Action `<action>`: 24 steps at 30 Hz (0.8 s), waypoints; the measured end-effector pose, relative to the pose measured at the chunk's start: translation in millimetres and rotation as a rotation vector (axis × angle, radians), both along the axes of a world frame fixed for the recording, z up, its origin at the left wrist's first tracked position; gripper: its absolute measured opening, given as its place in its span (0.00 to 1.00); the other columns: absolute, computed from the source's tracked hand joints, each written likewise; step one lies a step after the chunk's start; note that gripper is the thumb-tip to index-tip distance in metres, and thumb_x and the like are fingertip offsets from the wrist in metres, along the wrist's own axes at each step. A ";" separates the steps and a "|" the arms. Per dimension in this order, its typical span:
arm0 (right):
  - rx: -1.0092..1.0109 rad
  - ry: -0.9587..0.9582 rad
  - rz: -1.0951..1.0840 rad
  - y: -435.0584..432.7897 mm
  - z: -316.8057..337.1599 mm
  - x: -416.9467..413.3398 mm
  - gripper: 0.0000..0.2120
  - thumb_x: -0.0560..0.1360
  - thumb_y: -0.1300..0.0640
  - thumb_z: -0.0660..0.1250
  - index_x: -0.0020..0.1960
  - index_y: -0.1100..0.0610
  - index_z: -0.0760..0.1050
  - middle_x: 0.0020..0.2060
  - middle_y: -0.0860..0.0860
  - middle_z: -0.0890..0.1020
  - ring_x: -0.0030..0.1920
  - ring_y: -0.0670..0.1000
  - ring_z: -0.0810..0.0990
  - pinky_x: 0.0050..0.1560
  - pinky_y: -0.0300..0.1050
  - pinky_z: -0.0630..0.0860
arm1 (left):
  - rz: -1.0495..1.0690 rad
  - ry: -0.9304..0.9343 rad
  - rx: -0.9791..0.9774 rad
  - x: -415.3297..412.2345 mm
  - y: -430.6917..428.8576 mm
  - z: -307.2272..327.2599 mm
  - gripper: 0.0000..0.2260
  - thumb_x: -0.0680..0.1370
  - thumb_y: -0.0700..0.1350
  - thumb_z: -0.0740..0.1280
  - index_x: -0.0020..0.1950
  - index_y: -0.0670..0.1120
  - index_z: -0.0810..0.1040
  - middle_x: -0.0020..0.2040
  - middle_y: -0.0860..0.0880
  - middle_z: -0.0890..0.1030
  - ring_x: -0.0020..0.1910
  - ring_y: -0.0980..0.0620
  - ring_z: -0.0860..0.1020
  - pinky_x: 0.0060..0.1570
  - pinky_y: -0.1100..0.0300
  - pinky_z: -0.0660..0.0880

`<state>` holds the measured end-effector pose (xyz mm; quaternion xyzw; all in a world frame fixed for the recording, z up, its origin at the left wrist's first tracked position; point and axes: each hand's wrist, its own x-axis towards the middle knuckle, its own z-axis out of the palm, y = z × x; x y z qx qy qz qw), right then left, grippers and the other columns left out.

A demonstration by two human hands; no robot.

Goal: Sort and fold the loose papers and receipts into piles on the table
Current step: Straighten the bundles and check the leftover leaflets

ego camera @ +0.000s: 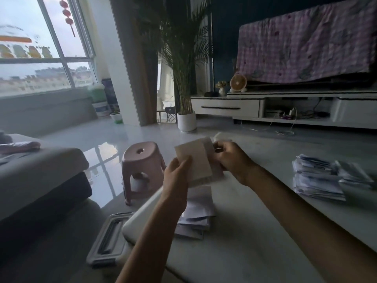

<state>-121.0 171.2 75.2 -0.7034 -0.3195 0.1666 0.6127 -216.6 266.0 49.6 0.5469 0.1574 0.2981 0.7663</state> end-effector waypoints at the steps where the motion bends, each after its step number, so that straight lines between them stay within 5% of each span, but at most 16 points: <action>1: 0.012 -0.004 0.021 3.2 0.8 -2.9 0.08 0.75 0.63 0.65 0.54 0.61 0.76 0.42 0.53 0.80 0.39 0.48 0.78 0.36 0.38 0.76 | 0.061 -0.004 0.044 -1.1 0.8 0.3 0.04 0.78 0.37 0.61 0.52 0.43 0.72 0.43 0.46 0.77 0.43 0.47 0.76 0.39 0.53 0.79; 4: 0.035 0.050 0.134 11.9 2.7 -9.6 0.10 0.79 0.55 0.60 0.50 0.58 0.77 0.42 0.54 0.81 0.39 0.49 0.79 0.38 0.40 0.77 | 0.214 -0.062 0.087 -8.5 12.2 -0.2 0.17 0.76 0.34 0.64 0.63 0.44 0.65 0.46 0.48 0.75 0.43 0.52 0.76 0.34 0.60 0.80; 6: 0.069 0.078 0.132 19.8 -4.0 -6.8 0.13 0.80 0.53 0.57 0.47 0.58 0.77 0.38 0.53 0.81 0.36 0.48 0.78 0.37 0.37 0.75 | 0.230 -0.037 0.040 -14.9 26.6 -0.6 0.19 0.76 0.35 0.64 0.66 0.42 0.66 0.48 0.46 0.75 0.46 0.50 0.76 0.45 0.52 0.79; 10: -0.150 -0.212 -0.133 39.1 -50.3 8.4 0.10 0.78 0.59 0.63 0.53 0.63 0.79 0.46 0.54 0.83 0.44 0.47 0.78 0.44 0.34 0.71 | 0.258 0.090 -0.187 -21.1 55.2 -7.3 0.07 0.77 0.37 0.63 0.53 0.44 0.75 0.50 0.42 0.77 0.53 0.42 0.76 0.58 0.41 0.73; 12: -0.318 -0.219 -0.047 42.0 -72.2 10.6 0.14 0.76 0.56 0.66 0.57 0.64 0.78 0.53 0.55 0.81 0.50 0.48 0.77 0.44 0.33 0.70 | 0.258 0.123 -0.231 -23.9 58.2 -10.7 0.05 0.76 0.37 0.64 0.48 0.46 0.73 0.53 0.41 0.76 0.56 0.41 0.75 0.59 0.43 0.73; 15: -0.503 -0.177 0.129 39.6 -83.0 3.6 0.22 0.75 0.52 0.67 0.65 0.62 0.71 0.59 0.54 0.76 0.57 0.49 0.75 0.48 0.32 0.70 | 0.227 0.152 -0.262 -25.8 63.4 -15.3 0.07 0.76 0.35 0.64 0.51 0.44 0.71 0.54 0.41 0.75 0.56 0.42 0.74 0.55 0.48 0.73; 20: -0.819 -0.619 0.151 31.6 -101.8 -12.1 0.26 0.73 0.46 0.66 0.68 0.54 0.68 0.66 0.55 0.71 0.66 0.54 0.68 0.64 0.43 0.65 | 0.159 0.182 -0.274 -29.5 74.5 -25.3 0.13 0.76 0.33 0.62 0.59 0.42 0.71 0.55 0.40 0.75 0.55 0.42 0.75 0.53 0.47 0.75; 24: -0.867 -0.704 0.160 33.2 -101.0 -15.1 0.27 0.71 0.45 0.68 0.68 0.52 0.67 0.66 0.54 0.70 0.66 0.54 0.67 0.65 0.46 0.63 | 0.112 0.187 -0.300 -34.9 78.9 -36.3 0.16 0.75 0.32 0.60 0.62 0.42 0.68 0.52 0.41 0.75 0.48 0.44 0.77 0.39 0.53 0.75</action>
